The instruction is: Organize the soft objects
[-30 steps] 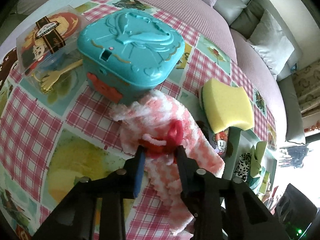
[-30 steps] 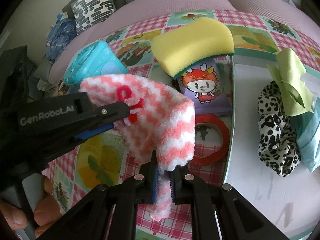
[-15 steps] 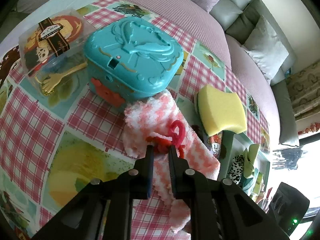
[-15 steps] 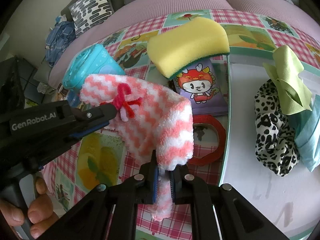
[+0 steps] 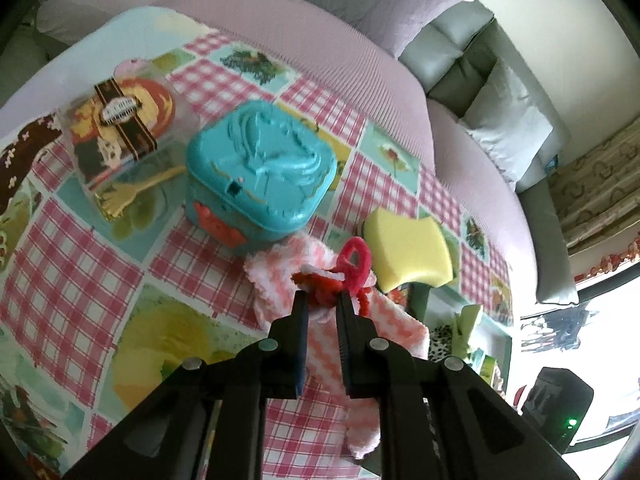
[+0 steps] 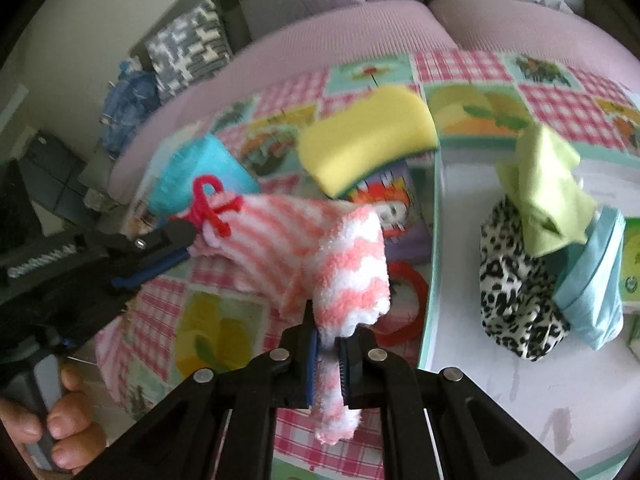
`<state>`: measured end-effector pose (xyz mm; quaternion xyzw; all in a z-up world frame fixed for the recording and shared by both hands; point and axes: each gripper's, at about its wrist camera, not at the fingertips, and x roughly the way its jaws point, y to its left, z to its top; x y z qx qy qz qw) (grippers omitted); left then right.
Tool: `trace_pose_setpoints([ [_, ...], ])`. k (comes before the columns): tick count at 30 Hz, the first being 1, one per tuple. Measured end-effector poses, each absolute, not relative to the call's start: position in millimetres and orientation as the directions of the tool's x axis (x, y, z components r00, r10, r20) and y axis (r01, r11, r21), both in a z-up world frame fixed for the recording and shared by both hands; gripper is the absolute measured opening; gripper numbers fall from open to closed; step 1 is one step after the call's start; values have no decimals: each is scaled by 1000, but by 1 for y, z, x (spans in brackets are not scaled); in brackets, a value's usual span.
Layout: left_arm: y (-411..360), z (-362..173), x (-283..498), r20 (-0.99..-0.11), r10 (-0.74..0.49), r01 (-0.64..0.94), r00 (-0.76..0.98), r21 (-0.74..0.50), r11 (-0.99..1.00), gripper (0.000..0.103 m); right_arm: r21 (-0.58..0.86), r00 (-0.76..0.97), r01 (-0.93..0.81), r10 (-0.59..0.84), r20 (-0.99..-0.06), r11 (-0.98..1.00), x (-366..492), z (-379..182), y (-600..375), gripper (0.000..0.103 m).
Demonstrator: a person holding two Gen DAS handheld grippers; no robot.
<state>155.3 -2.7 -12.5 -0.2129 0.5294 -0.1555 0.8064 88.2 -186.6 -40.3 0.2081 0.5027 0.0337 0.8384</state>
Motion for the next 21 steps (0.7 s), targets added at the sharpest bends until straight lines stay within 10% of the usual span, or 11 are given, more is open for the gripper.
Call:
trace_pose_setpoints([
  [21,-16,47,135,-682,-502,173,531,-493,853,14,466,828,69,210,-520,882,35,66,-225,9],
])
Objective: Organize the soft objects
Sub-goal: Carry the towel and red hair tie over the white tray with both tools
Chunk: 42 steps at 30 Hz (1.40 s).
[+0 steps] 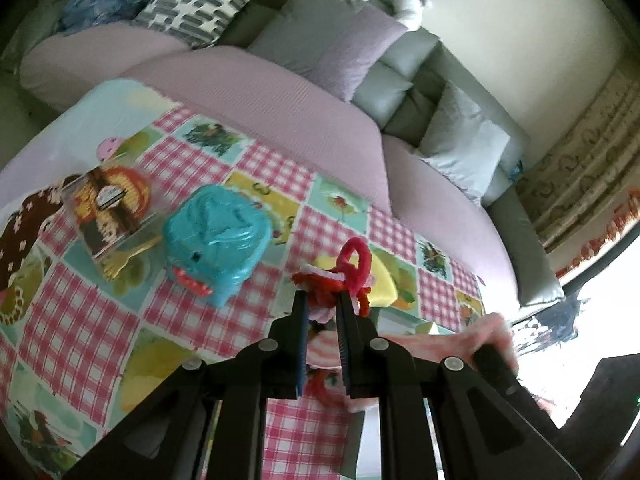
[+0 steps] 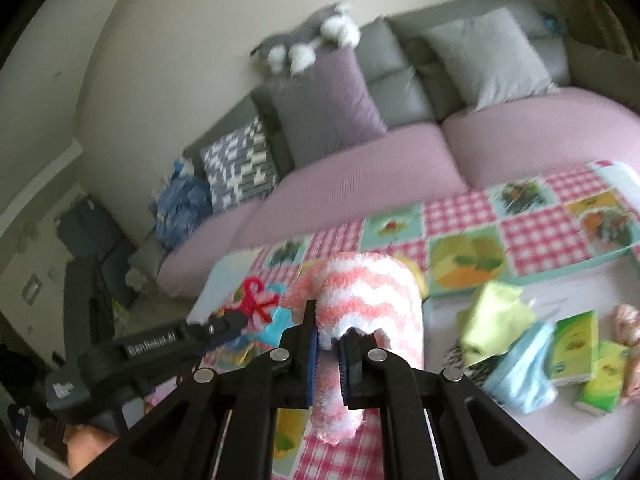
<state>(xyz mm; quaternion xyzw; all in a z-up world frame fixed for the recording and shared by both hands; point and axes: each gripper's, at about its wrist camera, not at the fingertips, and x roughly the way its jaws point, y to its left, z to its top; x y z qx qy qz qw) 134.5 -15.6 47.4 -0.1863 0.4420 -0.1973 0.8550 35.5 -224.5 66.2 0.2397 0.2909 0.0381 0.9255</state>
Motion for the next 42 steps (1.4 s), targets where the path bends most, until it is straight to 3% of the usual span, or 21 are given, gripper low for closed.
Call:
trace_pose_setpoints([
  [8,-48,55,124,-660,-541,281,521,-466,839,14,480,904,169,59,-424,861,-7,95,-270,9],
  [17,-108,50,109,-670,-582,419,461,-413,808,14,409,890,364,-183,-418,837,-42,109,-310,9],
  [24,-158,35,95,-704,-584,518,404,-350,781,14,365,823,481,-266,-502,797,-42,89,-339,9],
  [33,-200,-3,89,-786,-527,567,324,-284,773,14,363,669,611,-215,-711,704,-26,22,-373,9],
  [42,-208,-25,93,-831,-481,553,278,-271,788,14,262,545,658,-206,-813,706,-19,-7,-372,13],
])
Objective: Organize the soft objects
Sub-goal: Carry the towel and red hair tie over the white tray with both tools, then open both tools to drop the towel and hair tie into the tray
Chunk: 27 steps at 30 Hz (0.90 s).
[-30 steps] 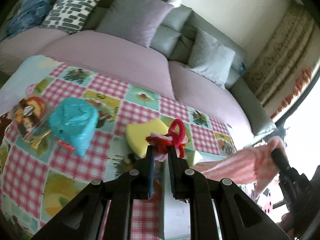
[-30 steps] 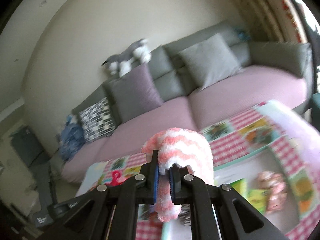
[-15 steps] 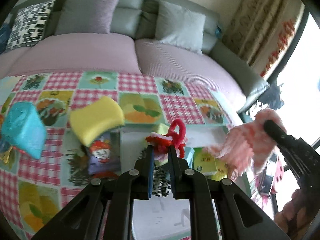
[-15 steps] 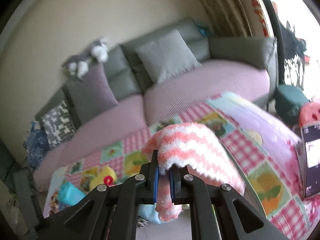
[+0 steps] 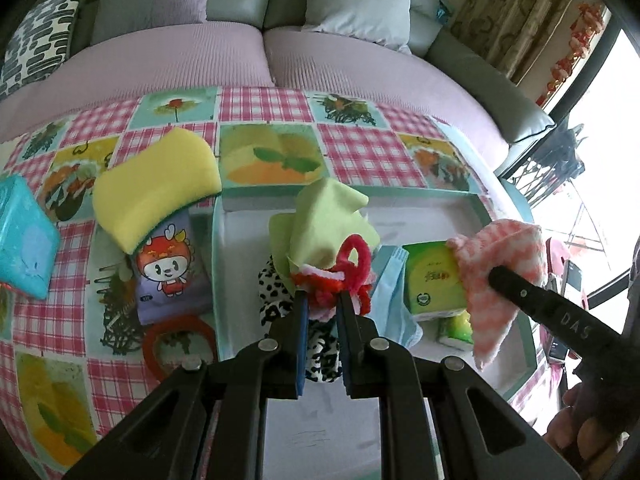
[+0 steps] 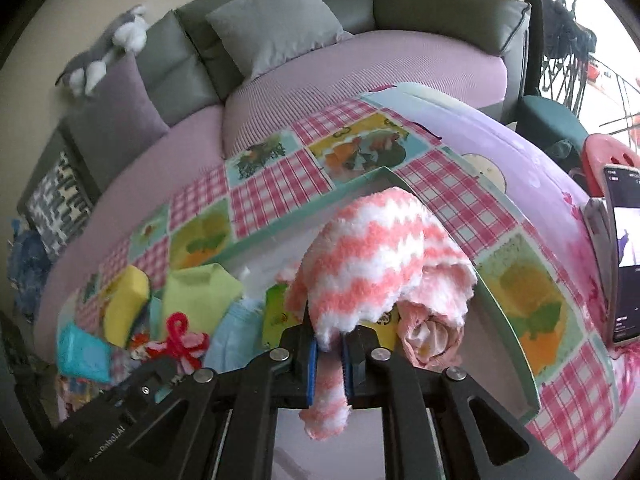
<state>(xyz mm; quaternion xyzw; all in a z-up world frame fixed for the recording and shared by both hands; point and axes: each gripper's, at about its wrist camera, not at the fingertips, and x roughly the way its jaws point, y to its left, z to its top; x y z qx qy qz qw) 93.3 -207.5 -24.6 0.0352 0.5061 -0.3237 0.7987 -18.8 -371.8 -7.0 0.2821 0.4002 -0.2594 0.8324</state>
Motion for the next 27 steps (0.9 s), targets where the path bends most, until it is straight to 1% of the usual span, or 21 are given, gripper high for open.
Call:
trace_pose_setpoints([
  [7,-208,-26,96,-838,-483,548,254,-287,786,14,199,507,655,-229,-831,729,-14,-2,-366,13],
  [10,-207,-25,97,-841,-484,544,242,-296,785,15,170,486,663,-246,-839,729,-14,-1,-365,14],
  [12,-206,-24,97,-843,-488,543,227,-307,782,17,146,472,664,-260,-843,733,-15,1,-364,17],
  [14,-204,-22,96,-842,-492,541,219,-315,780,27,132,465,664,-268,-844,736,-15,3,-363,22],
  [16,-202,-20,96,-843,-491,539,221,-314,782,33,118,458,662,-275,-845,740,-16,6,-362,26],
  [21,-192,-14,96,-843,-488,527,225,-316,789,35,67,433,655,-302,-849,753,-16,11,-357,29],
  [22,-188,-12,97,-842,-490,522,225,-321,790,36,58,428,653,-305,-851,755,-16,12,-356,33],
  [23,-186,-11,97,-841,-491,518,227,-323,792,37,52,425,651,-308,-851,757,-16,12,-355,40],
  [25,-179,-7,99,-838,-492,504,235,-328,799,39,37,420,648,-315,-851,761,-17,14,-353,47],
  [27,-170,-5,102,-836,-489,484,248,-331,810,40,22,414,643,-324,-851,765,-17,16,-351,47],
])
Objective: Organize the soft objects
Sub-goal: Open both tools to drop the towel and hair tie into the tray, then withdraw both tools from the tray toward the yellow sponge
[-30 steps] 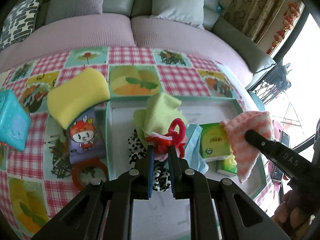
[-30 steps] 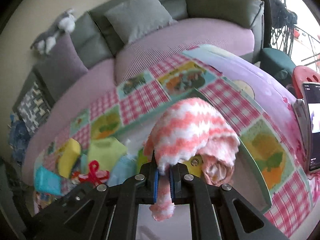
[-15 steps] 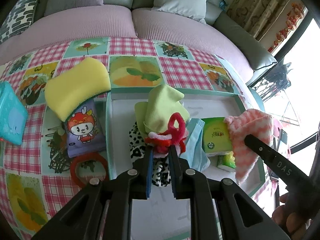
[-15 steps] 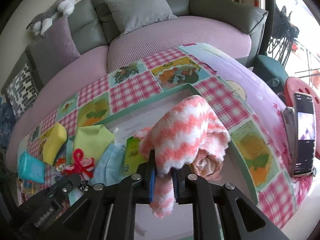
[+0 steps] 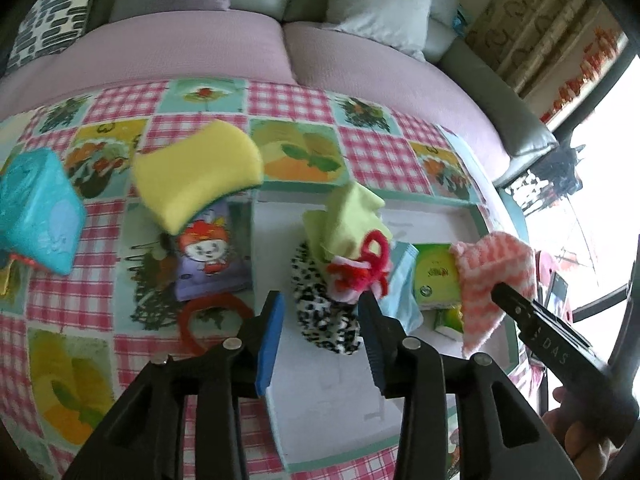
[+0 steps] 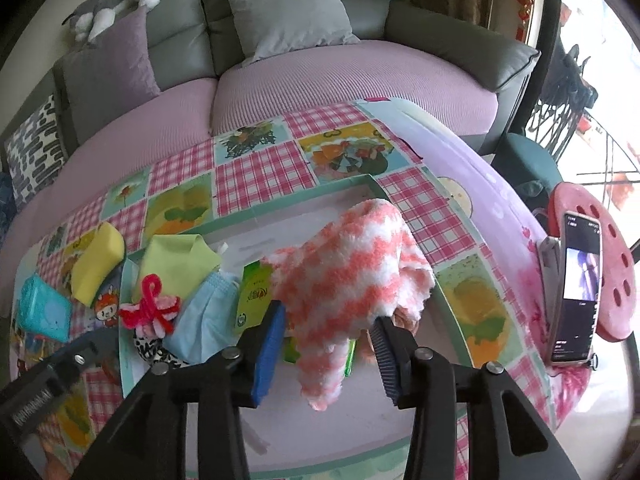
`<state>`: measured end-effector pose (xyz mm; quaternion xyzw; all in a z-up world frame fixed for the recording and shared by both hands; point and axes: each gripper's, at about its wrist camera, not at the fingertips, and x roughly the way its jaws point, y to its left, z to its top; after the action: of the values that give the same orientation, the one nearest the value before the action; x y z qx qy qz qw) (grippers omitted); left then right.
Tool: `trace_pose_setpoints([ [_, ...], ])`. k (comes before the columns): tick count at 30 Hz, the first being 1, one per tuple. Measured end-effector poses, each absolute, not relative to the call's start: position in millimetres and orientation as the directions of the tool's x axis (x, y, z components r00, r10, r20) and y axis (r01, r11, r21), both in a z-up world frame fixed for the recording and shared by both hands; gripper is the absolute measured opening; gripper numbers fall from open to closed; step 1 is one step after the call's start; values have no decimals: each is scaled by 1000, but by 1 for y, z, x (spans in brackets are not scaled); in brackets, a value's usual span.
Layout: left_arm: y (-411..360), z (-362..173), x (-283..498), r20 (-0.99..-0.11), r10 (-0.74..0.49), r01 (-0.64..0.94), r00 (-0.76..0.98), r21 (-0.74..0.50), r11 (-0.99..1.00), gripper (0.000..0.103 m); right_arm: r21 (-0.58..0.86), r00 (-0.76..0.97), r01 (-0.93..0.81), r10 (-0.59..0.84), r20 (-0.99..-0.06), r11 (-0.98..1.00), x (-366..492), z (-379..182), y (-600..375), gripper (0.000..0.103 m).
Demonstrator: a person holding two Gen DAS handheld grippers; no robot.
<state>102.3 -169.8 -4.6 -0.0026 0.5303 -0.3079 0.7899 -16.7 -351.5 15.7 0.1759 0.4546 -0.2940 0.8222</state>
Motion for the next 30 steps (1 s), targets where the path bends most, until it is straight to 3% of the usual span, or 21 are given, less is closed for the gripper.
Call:
trace_pose_setpoints([
  [2,-159,-3,108,-843,-466,449,271,-317,835,43,2,404,635,-330,-853,772,-16,16,-349,54],
  [6,-138,-5,118,-869,-364,371,334,-233,899,52,-14,397,611,-321,-860,792,-12,14,-342,58],
  [8,-128,-8,124,-883,-313,328,350,-197,924,52,-19,397,596,-315,-862,803,-8,13,-337,67],
  [12,-112,-14,133,-901,-241,265,361,-149,953,58,-29,402,552,-297,-866,833,1,9,-322,69],
  [14,-107,-18,136,-906,-223,244,361,-139,960,72,-30,408,529,-285,-867,848,5,8,-314,75],
  [24,-90,-21,142,-904,-141,187,404,-69,980,81,-13,453,418,-221,-864,909,24,5,-274,86],
  [25,-88,-23,144,-905,-135,182,403,-66,981,87,-10,459,409,-215,-862,913,26,4,-271,87],
  [26,-87,-23,145,-906,-134,179,401,-65,982,92,-6,463,404,-210,-861,915,27,3,-269,90],
  [30,-76,-23,149,-902,-130,150,412,-73,986,92,31,481,382,-170,-860,924,32,0,-260,102],
])
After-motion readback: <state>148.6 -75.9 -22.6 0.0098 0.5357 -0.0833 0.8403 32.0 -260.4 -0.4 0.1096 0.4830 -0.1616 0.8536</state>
